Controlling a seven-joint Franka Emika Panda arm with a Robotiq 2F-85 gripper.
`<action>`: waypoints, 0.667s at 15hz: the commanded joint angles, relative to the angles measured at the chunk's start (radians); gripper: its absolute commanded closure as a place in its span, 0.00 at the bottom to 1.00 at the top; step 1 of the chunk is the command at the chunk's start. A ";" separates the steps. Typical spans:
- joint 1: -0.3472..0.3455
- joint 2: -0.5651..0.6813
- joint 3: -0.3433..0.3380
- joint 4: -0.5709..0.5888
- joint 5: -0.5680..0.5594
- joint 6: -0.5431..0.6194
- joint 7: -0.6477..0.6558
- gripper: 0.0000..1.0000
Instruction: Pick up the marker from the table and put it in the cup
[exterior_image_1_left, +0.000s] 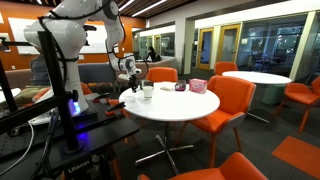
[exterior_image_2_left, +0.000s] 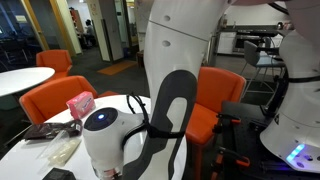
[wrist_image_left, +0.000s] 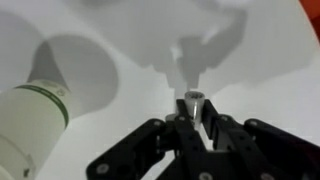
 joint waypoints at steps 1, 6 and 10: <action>-0.023 -0.112 0.028 -0.058 0.020 -0.133 -0.036 0.95; -0.205 -0.219 0.157 -0.010 0.066 -0.547 -0.193 0.95; -0.274 -0.236 0.160 0.107 0.043 -0.863 -0.275 0.95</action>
